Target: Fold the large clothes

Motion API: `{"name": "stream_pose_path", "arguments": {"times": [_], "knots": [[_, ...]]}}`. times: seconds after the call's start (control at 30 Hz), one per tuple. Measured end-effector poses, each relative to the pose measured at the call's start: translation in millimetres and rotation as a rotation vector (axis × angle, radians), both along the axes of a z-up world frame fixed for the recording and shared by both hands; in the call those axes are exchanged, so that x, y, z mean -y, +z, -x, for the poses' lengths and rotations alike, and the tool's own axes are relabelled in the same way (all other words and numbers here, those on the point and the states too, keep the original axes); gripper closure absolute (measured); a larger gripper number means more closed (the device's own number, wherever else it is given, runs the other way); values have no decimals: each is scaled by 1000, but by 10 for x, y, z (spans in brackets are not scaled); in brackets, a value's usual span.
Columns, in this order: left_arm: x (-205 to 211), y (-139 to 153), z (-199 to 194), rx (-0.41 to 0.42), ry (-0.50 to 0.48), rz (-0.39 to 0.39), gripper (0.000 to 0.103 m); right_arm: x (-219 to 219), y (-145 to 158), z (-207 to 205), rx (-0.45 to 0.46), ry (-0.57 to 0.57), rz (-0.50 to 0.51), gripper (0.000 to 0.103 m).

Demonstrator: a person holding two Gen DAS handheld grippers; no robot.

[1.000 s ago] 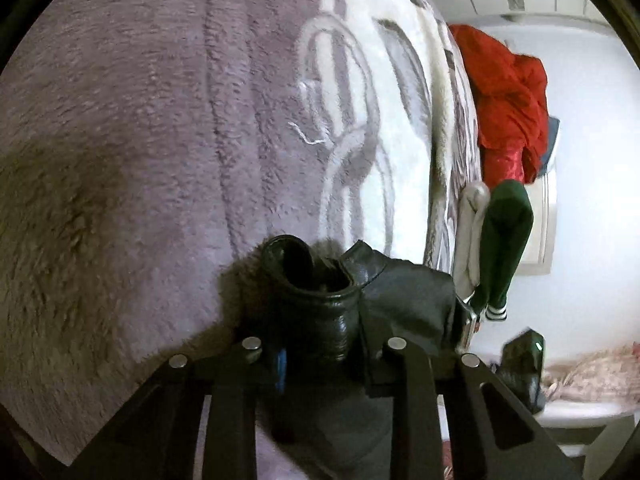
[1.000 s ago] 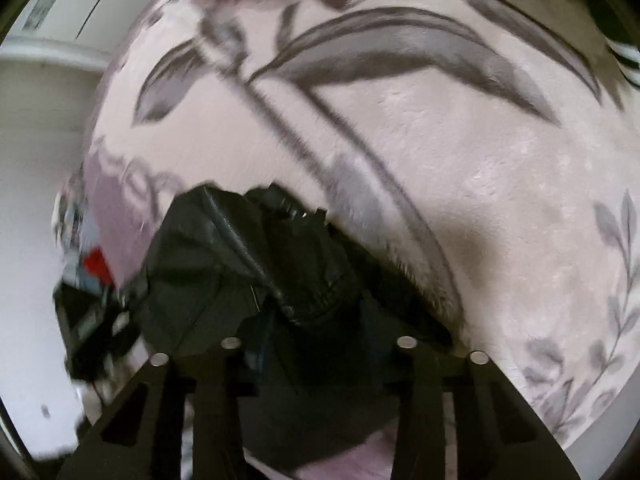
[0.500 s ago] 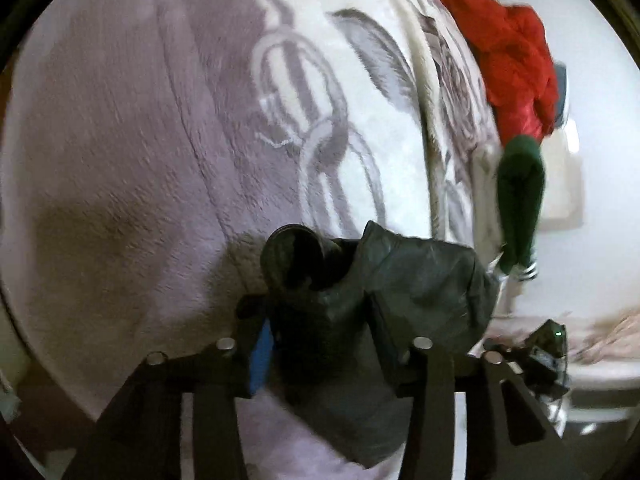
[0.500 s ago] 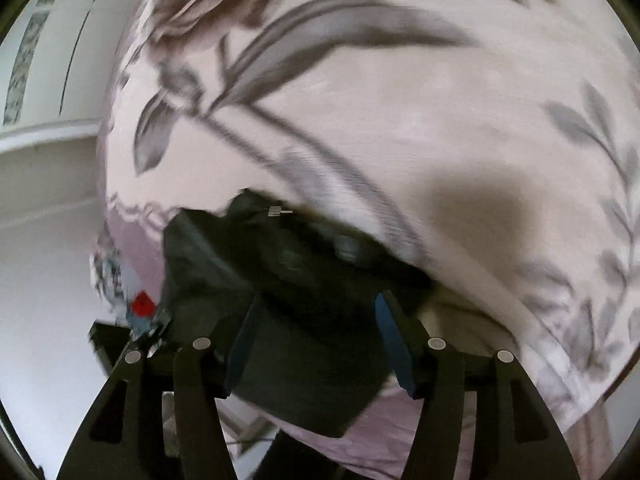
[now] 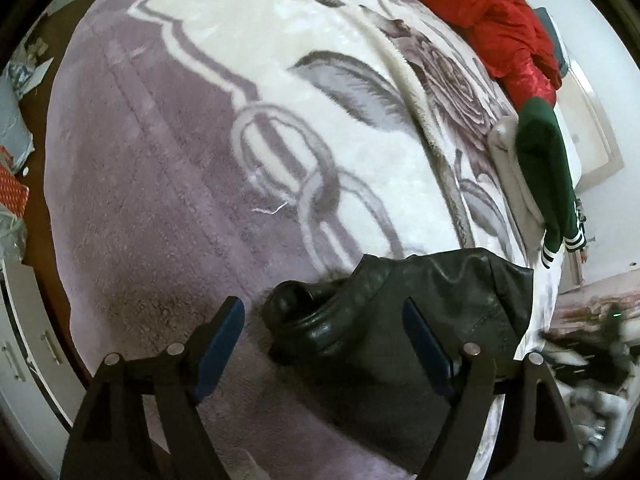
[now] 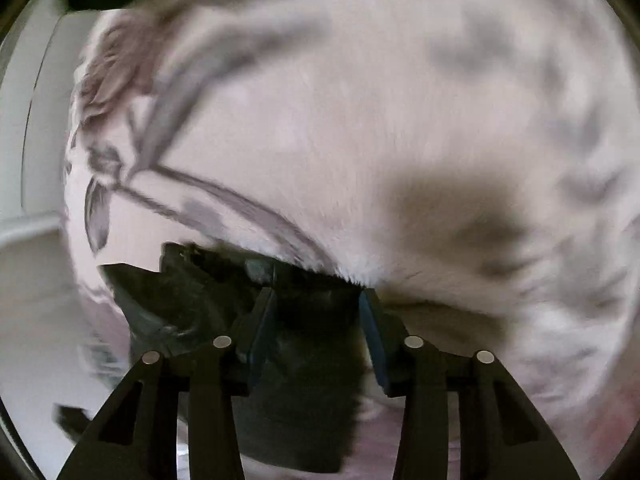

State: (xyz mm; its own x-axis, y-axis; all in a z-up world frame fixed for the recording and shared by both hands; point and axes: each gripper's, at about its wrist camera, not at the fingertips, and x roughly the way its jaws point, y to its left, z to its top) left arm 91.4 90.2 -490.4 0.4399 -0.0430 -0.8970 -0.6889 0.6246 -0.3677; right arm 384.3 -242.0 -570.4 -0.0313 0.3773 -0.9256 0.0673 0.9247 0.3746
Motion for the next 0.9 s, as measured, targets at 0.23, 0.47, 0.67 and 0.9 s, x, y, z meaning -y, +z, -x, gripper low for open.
{"name": "stream_pose_path", "arguments": {"times": [0.23,0.47,0.67,0.9], "knots": [[88,-339,-134,-77,-18,33,23,-903,-204,34,-127,335,11,78],[-29,-744,-143,-96,-3,121,18,-1195,-839,-90,-210,316,148,79],[-1,-433,69,-70,9,142,19,-1067,-468,-52,-181,322,71,74],[211,-492,665,-7,153,305,19,-31,-285,603,-194,88,-271,20]]}}
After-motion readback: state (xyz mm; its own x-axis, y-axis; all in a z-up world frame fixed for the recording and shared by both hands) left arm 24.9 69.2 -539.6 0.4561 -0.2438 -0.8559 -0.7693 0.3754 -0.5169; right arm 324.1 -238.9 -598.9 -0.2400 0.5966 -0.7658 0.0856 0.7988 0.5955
